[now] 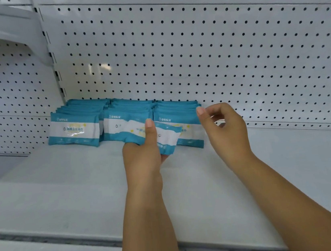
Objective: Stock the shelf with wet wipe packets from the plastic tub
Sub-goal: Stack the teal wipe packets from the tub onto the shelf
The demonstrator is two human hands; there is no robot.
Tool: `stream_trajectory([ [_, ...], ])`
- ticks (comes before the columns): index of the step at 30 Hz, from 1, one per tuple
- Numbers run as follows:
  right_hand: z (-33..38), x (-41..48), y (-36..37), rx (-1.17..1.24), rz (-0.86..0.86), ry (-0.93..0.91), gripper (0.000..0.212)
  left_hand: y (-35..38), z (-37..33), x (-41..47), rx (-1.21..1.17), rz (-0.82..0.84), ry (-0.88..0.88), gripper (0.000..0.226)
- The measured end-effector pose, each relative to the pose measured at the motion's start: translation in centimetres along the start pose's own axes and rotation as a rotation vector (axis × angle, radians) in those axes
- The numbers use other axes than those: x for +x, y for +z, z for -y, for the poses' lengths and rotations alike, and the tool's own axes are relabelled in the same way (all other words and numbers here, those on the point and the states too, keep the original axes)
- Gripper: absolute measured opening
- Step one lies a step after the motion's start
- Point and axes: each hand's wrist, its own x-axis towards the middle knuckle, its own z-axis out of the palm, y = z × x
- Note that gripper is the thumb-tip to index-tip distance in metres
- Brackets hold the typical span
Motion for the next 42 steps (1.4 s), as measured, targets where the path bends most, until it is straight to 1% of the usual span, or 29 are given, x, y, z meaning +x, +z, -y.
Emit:
stream_trajectory([
  [2,1.1,-0.4,-0.1,0.103,0.102,0.028,0.023,0.2,0.1,-0.1,0.081,0.077,-0.002,0.034],
  [5,1.6,-0.8,0.2,0.15,0.257,0.065,0.024,0.7,0.4,-0.3,0.219,0.165,0.026,0.035],
  [7,1.7,-0.8,0.1,0.219,0.359,0.137,0.021,1.1,0.4,-0.6,0.218,0.222,0.018,0.042],
  [9,1.5,-0.7,0.1,0.26,0.427,0.172,0.023,1.3,0.2,-0.9,0.213,0.242,-0.006,0.046],
  [11,1.4,-0.8,0.1,0.282,0.45,0.178,0.026,1.3,0.0,-0.9,0.217,0.212,-0.022,0.044],
  [14,1.3,-1.2,-0.1,0.318,0.488,0.21,0.03,1.6,-0.2,-0.9,0.189,0.091,-0.017,0.04],
  [16,1.3,-1.3,-0.1,0.331,0.516,0.227,0.03,1.6,-0.6,-0.6,0.272,0.044,0.025,0.043],
  [17,1.3,-1.4,0.0,0.344,0.512,0.233,0.029,1.4,-1.0,-0.4,0.307,0.048,0.05,0.044],
  [19,1.4,-1.3,0.2,0.374,0.468,0.233,0.03,0.8,-2.2,0.2,0.379,0.102,0.103,0.041],
  [21,1.6,-1.0,0.3,0.341,0.422,0.194,0.034,0.0,-3.9,1.0,0.525,0.175,0.169,0.046],
  [22,1.8,-0.7,0.3,0.302,0.408,0.157,0.035,-0.4,-4.9,1.3,0.596,0.21,0.208,0.043],
  [24,2.7,-0.3,0.4,0.222,0.397,0.07,0.035,-1.3,-6.6,1.7,0.728,0.273,0.282,0.031],
  [25,3.3,-0.1,0.5,0.195,0.403,0.034,0.035,-1.8,-7.1,1.9,0.785,0.294,0.312,0.031],
  [26,3.6,0.0,0.6,0.179,0.425,0.006,0.036,-2.4,-7.3,2.1,0.814,0.317,0.338,0.035],
  [28,4.6,0.1,1.0,0.152,0.531,-0.009,0.042,-3.8,-6.9,2.3,0.796,0.381,0.359,0.051],
  [29,5.1,0.0,1.3,0.132,0.611,0.006,0.04,-4.3,-6.5,2.3,0.772,0.41,0.35,0.053],
  [30,5.4,0.1,1.7,0.117,0.692,0.026,0.034,-4.8,-6.0,2.3,0.742,0.421,0.329,0.051],
  [31,5.6,0.3,2.2,0.114,0.749,0.05,0.026,-5.1,-5.7,2.4,0.713,0.416,0.301,0.05],
  [32,5.7,0.4,2.6,0.127,0.768,0.078,0.02,-5.4,-5.3,2.5,0.674,0.388,0.273,0.052],
  [33,5.7,0.4,3.0,0.142,0.752,0.105,0.015,-5.8,-4.9,2.7,0.646,0.336,0.262,0.052],
  [34,5.6,0.6,3.4,0.152,0.711,0.125,0.011,-6.2,-4.7,3.0,0.623,0.273,0.267,0.047],
  [35,5.5,0.7,3.8,0.162,0.659,0.147,0.01,-6.7,-4.7,3.2,0.606,0.226,0.271,0.037],
  [36,5.4,0.8,4.3,0.18,0.609,0.175,0.01,-7.1,-4.7,3.5,0.59,0.198,0.257,0.025],
  [37,5.3,0.8,4.6,0.205,0.57,0.205,0.012,-7.5,-4.8,3.6,0.582,0.192,0.233,0.022],
  [39,5.4,0.7,5.2,0.243,0.56,0.247,0.014,-8.4,-5.0,4.3,0.579,0.165,0.204,0.034],
  [42,5.6,0.9,5.5,0.202,0.664,0.261,0.023,-9.5,-5.7,5.1,0.558,0.113,0.236,0.042],
])
